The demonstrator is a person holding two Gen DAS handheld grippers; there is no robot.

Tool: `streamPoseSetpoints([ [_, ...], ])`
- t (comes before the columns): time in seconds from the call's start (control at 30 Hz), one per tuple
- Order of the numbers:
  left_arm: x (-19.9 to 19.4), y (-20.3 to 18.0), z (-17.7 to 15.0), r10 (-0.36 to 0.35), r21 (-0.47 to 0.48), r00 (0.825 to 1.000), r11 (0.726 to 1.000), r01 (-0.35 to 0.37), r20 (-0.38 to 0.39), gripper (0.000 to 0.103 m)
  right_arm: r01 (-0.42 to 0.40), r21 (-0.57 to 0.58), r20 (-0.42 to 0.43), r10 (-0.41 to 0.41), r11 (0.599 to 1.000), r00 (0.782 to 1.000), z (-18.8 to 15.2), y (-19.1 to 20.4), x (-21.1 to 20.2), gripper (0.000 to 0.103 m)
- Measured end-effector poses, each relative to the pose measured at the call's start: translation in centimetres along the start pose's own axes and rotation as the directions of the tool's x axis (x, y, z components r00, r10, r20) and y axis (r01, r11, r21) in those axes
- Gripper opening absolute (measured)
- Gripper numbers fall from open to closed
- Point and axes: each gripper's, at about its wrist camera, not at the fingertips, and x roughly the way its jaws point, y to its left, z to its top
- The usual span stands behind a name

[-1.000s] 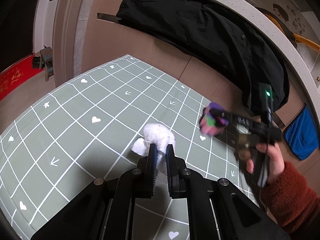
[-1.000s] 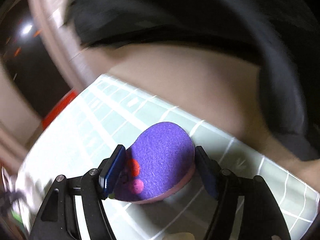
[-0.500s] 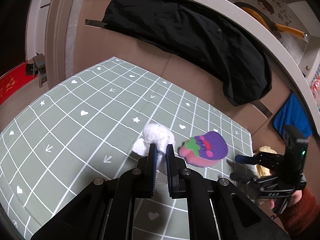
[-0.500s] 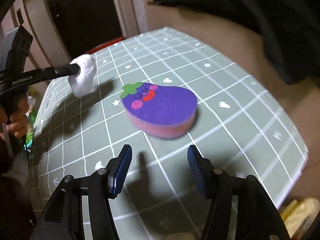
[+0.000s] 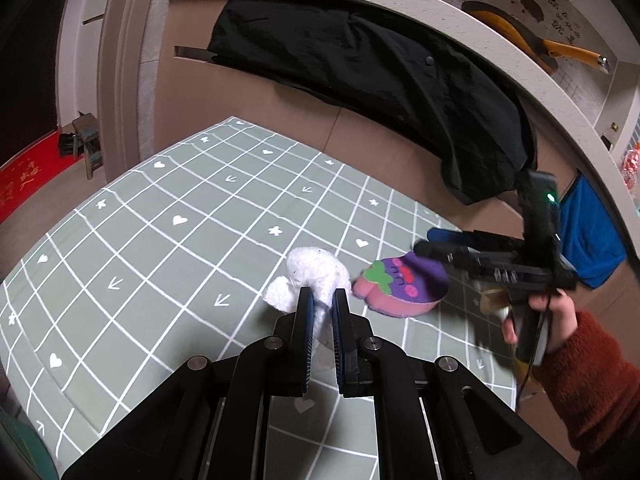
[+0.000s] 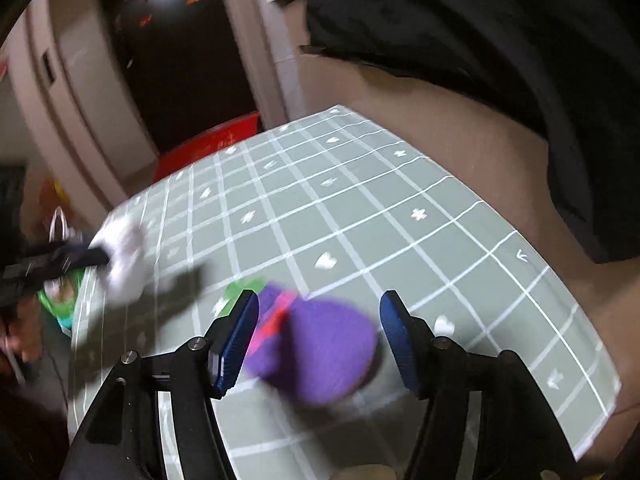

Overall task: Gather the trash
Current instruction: 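Grasp the purple eggplant sponge with the right gripper while left holds the tissue, then carry the white tissue and eggplant sponge over the yellow-lined bin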

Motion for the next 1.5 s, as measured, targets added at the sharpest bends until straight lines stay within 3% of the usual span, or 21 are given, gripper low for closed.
streamPoseSetpoints([
  [0.13, -0.4, 0.8, -0.1, 0.023, -0.019, 1.0, 1.0, -0.023, -0.003, 0.009, -0.072, 0.08, -0.047, 0.076, 0.994, 0.996, -0.4, -1.1, 1.6, 0.062],
  [0.37, -0.9, 1.1, -0.8, 0.035, -0.016, 0.999, 0.999, -0.035, -0.005, 0.009, -0.181, -0.077, -0.137, 0.17, 0.98, 0.976, -4.4, 5.6, 0.7, 0.063],
  [0.53, -1.8, 1.1, -1.4, 0.039, -0.022, 0.999, 0.999, -0.039, -0.001, 0.009, -0.152, -0.171, -0.157, 0.125, 0.974, 0.98, -6.1, 9.2, 1.0, 0.064],
  [0.73, -3.2, 2.0, -2.1, 0.073, -0.042, 0.997, 0.996, -0.073, 0.013, 0.009, -0.042, -0.244, -0.106, 0.016, 0.969, 0.994, -5.0, 11.5, 3.0, 0.064],
  [0.87, -3.9, 2.7, -2.4, 0.089, -0.056, 0.996, 0.995, -0.088, 0.019, 0.009, 0.044, -0.352, -0.022, -0.055, 0.935, 0.998, -4.6, 13.1, 4.3, 0.064],
  [1.0, -4.2, 3.2, -2.6, 0.109, -0.061, 0.993, 0.992, -0.107, 0.033, 0.009, 0.1, -0.42, -0.019, -0.118, 0.902, 0.993, -4.2, 14.4, 5.5, 0.063],
  [1.17, -4.3, 4.0, -2.6, 0.127, -0.09, 0.991, 0.988, -0.123, 0.037, 0.009, -0.001, -0.292, -0.001, 0.001, 0.956, 1.0, -3.0, 13.3, 3.8, 0.057],
  [1.37, -4.2, 2.1, -1.9, 0.097, -0.063, 0.993, 0.994, -0.093, 0.063, 0.009, 0.101, -0.224, 0.089, -0.083, 0.969, 0.993, -2.9, 12.8, -1.6, 0.057],
  [1.5, -4.1, -2.2, -0.3, 0.023, 0.009, 0.992, 1.0, -0.024, 0.121, 0.009, 0.168, -0.108, 0.184, -0.147, 0.98, 0.972, -3.5, 11.2, -7.9, 0.057],
])
